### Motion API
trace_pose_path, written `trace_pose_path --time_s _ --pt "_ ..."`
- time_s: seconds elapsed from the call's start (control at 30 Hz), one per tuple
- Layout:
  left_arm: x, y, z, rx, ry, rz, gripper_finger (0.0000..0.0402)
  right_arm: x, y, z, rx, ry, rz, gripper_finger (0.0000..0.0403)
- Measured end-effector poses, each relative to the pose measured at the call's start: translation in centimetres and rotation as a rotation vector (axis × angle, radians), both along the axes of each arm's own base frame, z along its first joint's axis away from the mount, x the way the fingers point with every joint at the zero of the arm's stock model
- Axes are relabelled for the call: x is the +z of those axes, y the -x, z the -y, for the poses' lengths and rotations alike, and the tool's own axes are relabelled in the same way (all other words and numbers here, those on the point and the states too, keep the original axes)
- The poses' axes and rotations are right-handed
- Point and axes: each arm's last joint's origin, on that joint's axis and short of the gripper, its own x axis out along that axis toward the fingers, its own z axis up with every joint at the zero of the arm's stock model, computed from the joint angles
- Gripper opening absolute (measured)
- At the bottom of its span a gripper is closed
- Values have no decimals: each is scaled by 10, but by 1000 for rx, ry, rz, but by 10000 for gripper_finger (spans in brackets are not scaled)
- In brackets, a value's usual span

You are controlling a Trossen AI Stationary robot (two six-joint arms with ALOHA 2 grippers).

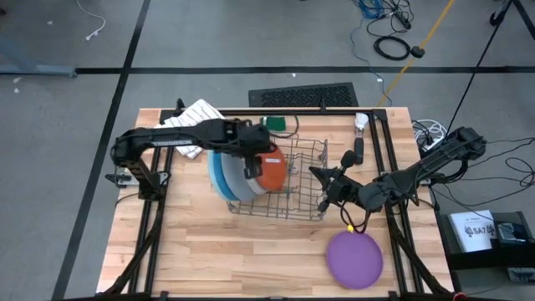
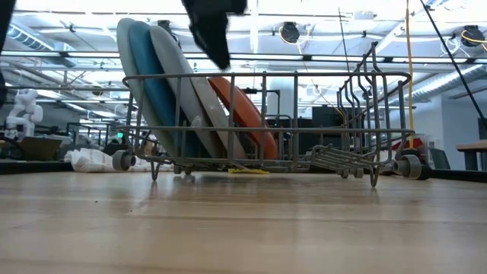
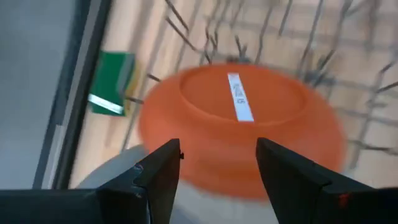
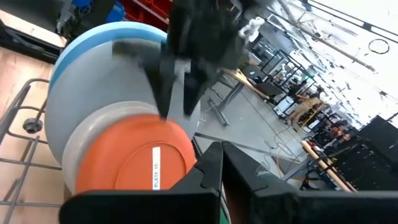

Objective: Sort dishes
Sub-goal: Put the orange plate into the dish rack, then put the purple plate into the dish rack

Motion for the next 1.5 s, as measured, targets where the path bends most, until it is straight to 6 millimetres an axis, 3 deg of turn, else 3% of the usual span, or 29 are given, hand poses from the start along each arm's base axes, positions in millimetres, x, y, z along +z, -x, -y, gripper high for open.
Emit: trace_pose_path --time_s 0.13,0.37,0.47,0.67,0.83,1.03,1.33,1.5 --pt "36 14 12 1 -12 183 212 0 0 0 -6 12 -5 0" --pt "67 0 56 -224 -28 518 212 3 3 -3 13 8 8 0" --pt "66 -7 79 -323 -46 550 212 8 12 -10 59 -5 29 0" --pt "38 -23 143 -629 -130 481 212 31 43 -19 169 -67 121 0" --pt "-19 -50 185 -898 -255 328 212 44 62 -17 212 -120 179 0" --pt "-71 -82 223 -1043 -298 394 212 44 66 -18 233 -117 172 0" --pt "-121 -105 249 -1075 -362 464 212 41 71 -29 330 -196 183 0" --pt "-127 -103 254 -1016 -407 428 212 35 75 -40 509 -303 146 0"
